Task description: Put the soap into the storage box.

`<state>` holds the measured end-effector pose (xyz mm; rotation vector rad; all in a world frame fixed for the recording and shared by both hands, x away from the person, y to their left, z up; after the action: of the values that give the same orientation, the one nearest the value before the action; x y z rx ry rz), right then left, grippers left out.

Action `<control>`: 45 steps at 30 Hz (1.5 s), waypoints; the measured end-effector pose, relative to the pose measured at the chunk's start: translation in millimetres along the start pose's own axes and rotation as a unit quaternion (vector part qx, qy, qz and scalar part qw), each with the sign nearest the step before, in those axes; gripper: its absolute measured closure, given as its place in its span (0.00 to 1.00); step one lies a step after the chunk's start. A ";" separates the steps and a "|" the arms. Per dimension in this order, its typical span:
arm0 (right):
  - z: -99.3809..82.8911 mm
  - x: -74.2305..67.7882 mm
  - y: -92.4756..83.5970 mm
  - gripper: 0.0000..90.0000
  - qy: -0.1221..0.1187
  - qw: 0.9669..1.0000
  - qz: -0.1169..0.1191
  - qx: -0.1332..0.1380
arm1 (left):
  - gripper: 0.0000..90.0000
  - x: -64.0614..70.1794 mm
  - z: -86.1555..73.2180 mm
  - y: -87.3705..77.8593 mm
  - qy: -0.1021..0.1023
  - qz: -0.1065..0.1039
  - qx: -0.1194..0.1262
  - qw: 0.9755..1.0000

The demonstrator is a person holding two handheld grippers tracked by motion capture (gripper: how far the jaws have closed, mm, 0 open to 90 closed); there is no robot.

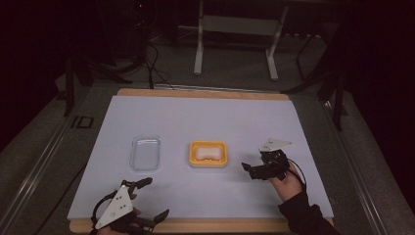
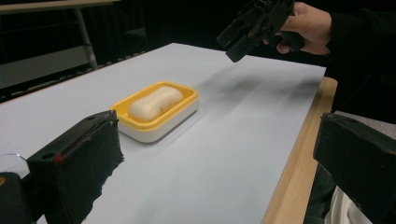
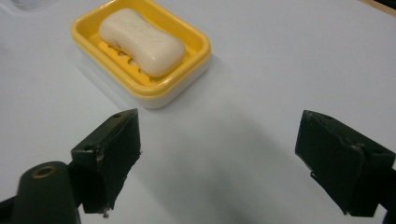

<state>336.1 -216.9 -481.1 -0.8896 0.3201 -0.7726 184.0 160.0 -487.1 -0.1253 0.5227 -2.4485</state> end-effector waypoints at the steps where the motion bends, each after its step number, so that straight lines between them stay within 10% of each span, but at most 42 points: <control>1: -0.8 -0.1 0.3 0.15 0.002 1.000 -0.003 0.002 | 0.01 0.0 0.0 0.0 0.000 0.000 0.000 1.000; 45: -17.0 1.4 12.0 0.16 0.018 1.000 0.004 0.003 | 0.01 -0.3 0.6 0.0 -0.006 -0.003 -0.003 1.000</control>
<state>333.3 -223.0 -500.9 -0.8695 0.3537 -0.7828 184.4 160.0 -486.5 -0.1443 0.5245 -2.4512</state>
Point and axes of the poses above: each handheld gripper's, and its own axes: y roughly forward along the jaws, z roughly out of its top, x roughly to its right, the point moved 3 cm from there along y, roughly forward along the jaws, and after that the axes turned 9 degrees about -x, right-handed, at the moved point
